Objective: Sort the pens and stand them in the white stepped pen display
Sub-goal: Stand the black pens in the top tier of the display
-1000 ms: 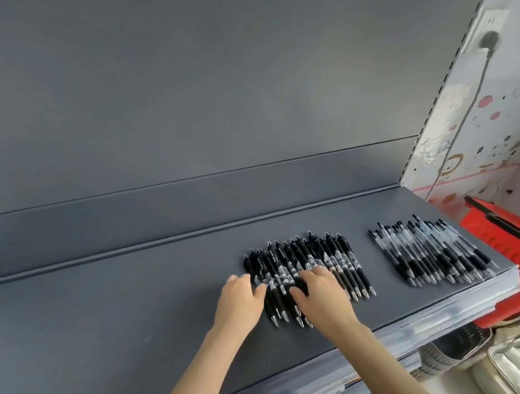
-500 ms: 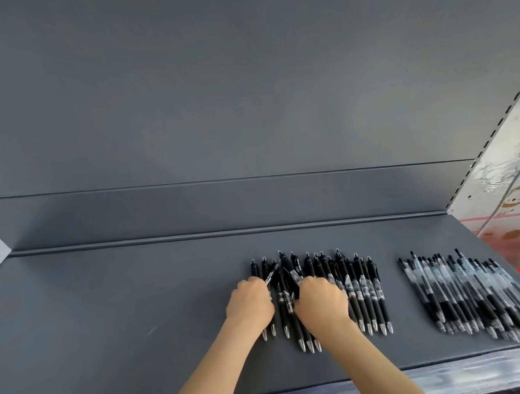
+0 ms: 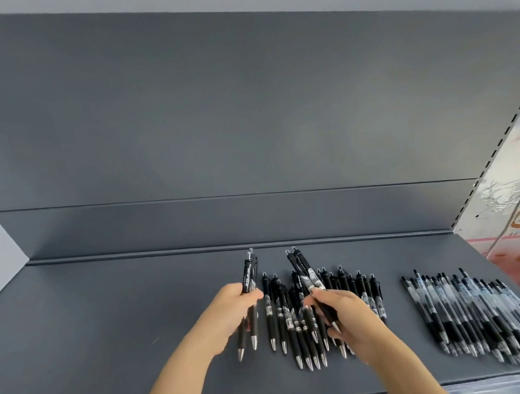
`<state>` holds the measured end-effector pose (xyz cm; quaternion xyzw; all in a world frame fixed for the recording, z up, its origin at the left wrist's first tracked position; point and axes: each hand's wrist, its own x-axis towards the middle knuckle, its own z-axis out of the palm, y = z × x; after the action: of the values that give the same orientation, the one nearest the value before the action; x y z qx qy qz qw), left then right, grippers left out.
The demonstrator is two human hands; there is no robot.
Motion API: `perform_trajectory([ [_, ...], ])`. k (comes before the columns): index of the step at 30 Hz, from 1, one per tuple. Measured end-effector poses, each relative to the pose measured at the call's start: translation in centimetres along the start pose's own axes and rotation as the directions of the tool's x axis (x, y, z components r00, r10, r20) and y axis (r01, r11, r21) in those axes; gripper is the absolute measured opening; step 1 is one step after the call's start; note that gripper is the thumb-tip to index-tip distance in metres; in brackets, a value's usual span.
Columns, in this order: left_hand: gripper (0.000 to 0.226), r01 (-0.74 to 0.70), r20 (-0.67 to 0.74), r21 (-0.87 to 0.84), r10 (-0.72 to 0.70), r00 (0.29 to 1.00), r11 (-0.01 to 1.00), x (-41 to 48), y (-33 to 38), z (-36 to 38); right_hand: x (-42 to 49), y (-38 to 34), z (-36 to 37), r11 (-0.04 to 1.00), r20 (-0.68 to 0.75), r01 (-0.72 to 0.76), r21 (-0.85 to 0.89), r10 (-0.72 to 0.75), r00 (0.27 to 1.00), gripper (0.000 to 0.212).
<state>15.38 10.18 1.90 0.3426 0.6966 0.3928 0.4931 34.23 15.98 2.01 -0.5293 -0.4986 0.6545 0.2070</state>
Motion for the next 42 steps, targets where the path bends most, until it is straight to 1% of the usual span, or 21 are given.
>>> perform_trajectory([
  [2, 0.013, 0.010, 0.073, -0.202, 0.005, 0.997, 0.979, -1.1, 0.7, 0.1, -0.4, -0.2, 0.4, 0.998, 0.029, 0.027, 0.062, -0.028, 0.999, 0.024],
  [3, 0.012, 0.017, 0.097, -0.276, 0.010, 0.995, 0.961, -1.5, 0.9, 0.1, -0.6, -0.2, 0.7, 0.997, 0.039, 0.044, 0.071, -0.047, 0.998, 0.023],
  [5, 0.013, 0.016, 0.096, -0.366, 0.020, 0.995, 0.931, -2.1, 1.1, 0.1, -0.8, -0.2, 1.5, 0.995, 0.050, 0.081, 0.055, -0.084, 0.995, 0.021],
  [6, 0.013, 0.006, 0.081, -0.401, 0.028, 0.996, 0.916, -2.2, 0.9, 0.1, -1.0, -0.2, 2.1, 0.994, 0.062, 0.103, 0.041, -0.105, 0.993, 0.021],
  [9, 0.014, -0.039, -0.018, -0.461, 0.035, 0.999, 0.886, -3.1, 0.3, -0.1, -1.1, 0.0, 3.4, 0.982, 0.114, 0.187, 0.019, -0.187, 0.976, 0.034],
  [12, 0.016, -0.069, -0.089, -0.515, 0.027, 0.996, 0.855, -4.6, -0.4, -0.7, -1.4, 0.1, 5.2, 0.961, 0.157, 0.267, -0.068, -0.254, 0.954, 0.034],
  [16, 0.016, -0.109, -0.172, -0.527, 0.020, 0.985, 0.843, -6.8, -1.4, -3.4, -2.3, -0.1, 8.0, 0.953, 0.206, 0.290, -0.087, -0.267, 0.941, 0.042],
  [21, 0.019, -0.175, -0.258, -0.564, 0.029, 0.966, 0.807, -10.3, -3.6, -8.9, -3.9, -1.1, 13.5, 0.934, 0.246, 0.334, -0.129, -0.296, 0.923, 0.044],
  [25, 0.016, -0.227, -0.323, -0.560, 0.041, 0.945, 0.797, -13.7, -5.9, -15.2, -6.0, -1.5, 20.9, 0.925, 0.323, 0.342, -0.164, -0.277, 0.905, 0.042],
  [31, 0.011, -0.291, -0.447, -0.520, 0.035, 0.894, 0.803, -18.8, -10.0, -26.4, -9.8, -0.9, 34.5, 0.915, 0.426, 0.378, -0.142, -0.289, 0.858, 0.042],
  [34, 0.012, -0.299, -0.452, -0.538, 0.030, 0.892, 0.788, -19.6, -11.2, -30.8, -10.6, -1.6, 39.6, 0.905, 0.434, 0.400, -0.146, -0.305, 0.848, 0.040],
  [38, 0.010, -0.290, -0.426, -0.557, 0.032, 0.904, 0.778, -19.5, -11.8, -34.1, -10.5, -2.3, 43.5, 0.894, 0.428, 0.412, -0.175, -0.307, 0.850, 0.035],
  [40, 0.008, -0.298, -0.428, -0.534, 0.051, 0.902, 0.791, -19.1, -11.7, -35.5, -10.0, -2.9, 45.2, 0.866, 0.432, 0.457, -0.203, -0.339, 0.836, 0.029],
  [42, 0.008, -0.303, -0.420, -0.502, 0.078, 0.904, 0.810, -18.7, -11.3, -36.9, -9.1, -3.4, 46.9, 0.813, 0.443, 0.526, -0.248, -0.388, 0.808, 0.026],
])
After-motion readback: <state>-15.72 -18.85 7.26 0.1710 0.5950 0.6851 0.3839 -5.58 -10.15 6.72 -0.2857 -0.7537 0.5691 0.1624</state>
